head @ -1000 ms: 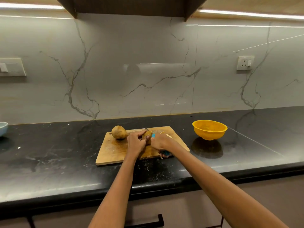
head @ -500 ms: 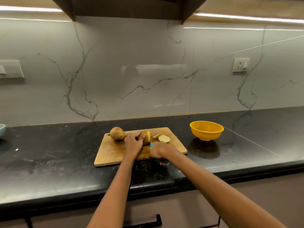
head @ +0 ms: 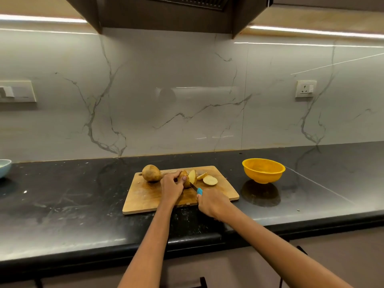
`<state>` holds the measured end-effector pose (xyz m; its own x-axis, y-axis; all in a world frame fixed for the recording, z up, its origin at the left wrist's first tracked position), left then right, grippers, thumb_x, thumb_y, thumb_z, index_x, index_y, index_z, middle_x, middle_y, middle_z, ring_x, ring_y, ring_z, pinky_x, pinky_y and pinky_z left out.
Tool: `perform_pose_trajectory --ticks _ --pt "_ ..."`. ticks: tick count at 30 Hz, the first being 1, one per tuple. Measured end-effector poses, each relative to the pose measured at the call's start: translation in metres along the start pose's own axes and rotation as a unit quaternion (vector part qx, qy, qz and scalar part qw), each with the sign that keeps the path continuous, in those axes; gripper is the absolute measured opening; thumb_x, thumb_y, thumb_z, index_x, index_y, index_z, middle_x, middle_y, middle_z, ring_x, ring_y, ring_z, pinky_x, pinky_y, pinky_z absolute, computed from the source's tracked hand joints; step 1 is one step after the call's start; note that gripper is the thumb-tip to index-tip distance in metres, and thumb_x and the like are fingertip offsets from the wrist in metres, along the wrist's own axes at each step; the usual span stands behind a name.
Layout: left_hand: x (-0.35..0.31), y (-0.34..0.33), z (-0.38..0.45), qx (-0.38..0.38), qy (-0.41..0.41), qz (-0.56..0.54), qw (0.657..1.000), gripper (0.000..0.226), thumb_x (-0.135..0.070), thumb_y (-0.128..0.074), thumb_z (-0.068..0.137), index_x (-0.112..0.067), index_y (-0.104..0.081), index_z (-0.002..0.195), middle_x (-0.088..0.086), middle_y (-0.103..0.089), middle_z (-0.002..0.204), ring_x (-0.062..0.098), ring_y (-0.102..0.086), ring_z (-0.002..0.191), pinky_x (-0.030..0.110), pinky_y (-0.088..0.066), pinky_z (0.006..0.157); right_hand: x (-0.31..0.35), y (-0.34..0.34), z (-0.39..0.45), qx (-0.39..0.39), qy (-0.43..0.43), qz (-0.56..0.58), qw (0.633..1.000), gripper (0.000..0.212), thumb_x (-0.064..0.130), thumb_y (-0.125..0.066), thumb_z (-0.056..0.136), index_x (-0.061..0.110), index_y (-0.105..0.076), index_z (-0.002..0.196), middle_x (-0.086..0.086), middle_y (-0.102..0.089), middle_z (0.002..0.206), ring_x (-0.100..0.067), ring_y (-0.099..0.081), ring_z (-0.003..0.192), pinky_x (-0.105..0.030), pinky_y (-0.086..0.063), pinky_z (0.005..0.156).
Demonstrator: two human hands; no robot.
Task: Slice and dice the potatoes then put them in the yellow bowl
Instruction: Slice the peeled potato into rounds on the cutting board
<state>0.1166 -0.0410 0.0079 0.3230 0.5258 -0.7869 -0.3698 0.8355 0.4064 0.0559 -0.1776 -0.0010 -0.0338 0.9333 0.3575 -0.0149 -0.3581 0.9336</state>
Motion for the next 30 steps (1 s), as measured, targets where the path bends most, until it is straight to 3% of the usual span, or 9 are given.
perform_pose_trajectory --ticks 4,7,11,13,17,20,24,27,30 --pt "0.001 -0.004 0.000 0.029 -0.013 0.019 0.999 0.050 -0.022 -0.069 0.083 -0.004 -0.056 0.127 0.011 -0.060 0.125 0.023 -0.053 0.118 0.031 -0.040 0.101 0.008 0.004 0.008 0.025 0.020 -0.047 0.998 0.038 0.032 -0.034 0.102 0.004 -0.059 0.107 -0.009 -0.059 0.095 -0.018 -0.055 0.083 -0.029 -0.039 0.071" --pt "0.006 -0.003 0.001 0.021 0.007 0.029 0.999 0.053 -0.023 -0.073 0.079 -0.005 -0.057 0.126 0.011 -0.061 0.124 0.024 -0.053 0.117 0.034 -0.039 0.102 0.018 0.005 0.007 -0.006 0.050 -0.142 0.989 0.028 0.024 -0.041 0.101 0.005 -0.059 0.112 -0.010 -0.063 0.110 -0.021 -0.061 0.098 -0.028 -0.041 0.073" --pt "0.010 0.006 0.000 -0.018 0.053 0.015 0.998 0.047 -0.015 -0.067 0.084 -0.003 -0.053 0.128 0.014 -0.058 0.127 0.027 -0.050 0.120 0.035 -0.038 0.102 0.022 -0.001 -0.002 -0.061 0.072 -0.235 0.967 0.020 0.014 -0.050 0.097 0.005 -0.060 0.112 -0.009 -0.066 0.106 -0.020 -0.065 0.094 -0.027 -0.047 0.069" --pt "0.007 0.004 0.000 -0.003 0.043 0.023 0.999 0.051 -0.015 -0.069 0.083 -0.005 -0.052 0.130 0.013 -0.056 0.130 0.026 -0.049 0.122 0.035 -0.037 0.104 0.016 0.003 -0.002 -0.080 0.059 -0.205 0.974 0.023 0.017 -0.046 0.100 0.005 -0.059 0.115 -0.009 -0.065 0.110 -0.020 -0.064 0.097 -0.026 -0.047 0.071" --pt "0.007 -0.003 0.002 0.022 0.030 0.027 0.999 0.050 -0.018 -0.066 0.086 -0.005 -0.051 0.132 0.011 -0.055 0.132 0.024 -0.049 0.124 0.034 -0.037 0.105 -0.007 0.014 0.004 -0.087 -0.013 -0.031 0.996 0.039 0.031 -0.034 0.103 0.003 -0.055 0.118 -0.012 -0.061 0.115 -0.025 -0.060 0.105 -0.030 -0.045 0.080" --pt "0.006 -0.004 0.004 0.025 0.023 0.022 0.999 0.046 -0.018 -0.062 0.089 -0.005 -0.051 0.131 0.012 -0.055 0.132 0.024 -0.049 0.123 0.035 -0.040 0.105 -0.009 0.016 0.012 -0.078 -0.001 0.072 0.994 0.040 0.033 -0.032 0.103 0.004 -0.059 0.105 -0.007 -0.059 0.089 -0.019 -0.058 0.081 -0.027 -0.042 0.067" --pt "0.002 -0.003 0.002 0.013 -0.002 0.019 1.000 0.048 -0.018 -0.068 0.084 -0.004 -0.054 0.128 0.012 -0.059 0.127 0.023 -0.054 0.118 0.033 -0.043 0.102 0.011 0.026 0.006 -0.079 0.046 0.081 0.992 0.038 0.030 -0.030 0.104 0.011 -0.051 0.079 0.002 -0.046 0.065 -0.007 -0.044 0.057 -0.018 -0.031 0.049" --pt "0.002 -0.001 0.001 0.006 -0.005 0.022 1.000 0.048 -0.016 -0.069 0.083 -0.002 -0.055 0.126 0.014 -0.060 0.125 0.024 -0.055 0.117 0.033 -0.043 0.099 0.023 0.026 -0.001 -0.077 0.061 0.063 0.993 0.036 0.028 -0.032 0.103 0.003 -0.058 0.103 -0.003 -0.052 0.076 -0.013 -0.049 0.067 -0.022 -0.034 0.057" --pt "0.000 -0.001 0.001 0.006 -0.016 0.023 1.000 0.047 -0.015 -0.070 0.082 -0.002 -0.056 0.125 0.015 -0.061 0.124 0.024 -0.056 0.115 0.033 -0.044 0.099 0.022 0.024 0.000 -0.073 0.033 0.059 0.995 0.037 0.029 -0.033 0.103 0.002 -0.057 0.112 -0.006 -0.053 0.087 -0.016 -0.050 0.077 -0.026 -0.036 0.061"
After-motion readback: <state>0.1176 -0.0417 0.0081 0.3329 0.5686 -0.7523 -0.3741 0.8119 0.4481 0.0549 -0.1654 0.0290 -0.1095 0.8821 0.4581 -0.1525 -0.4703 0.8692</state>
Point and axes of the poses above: each hand's wrist, its own z-axis towards the middle knuckle, its own y-axis out of the back of the hand, x = y × z, the point moved 7 cm from there along z, towards the middle knuckle
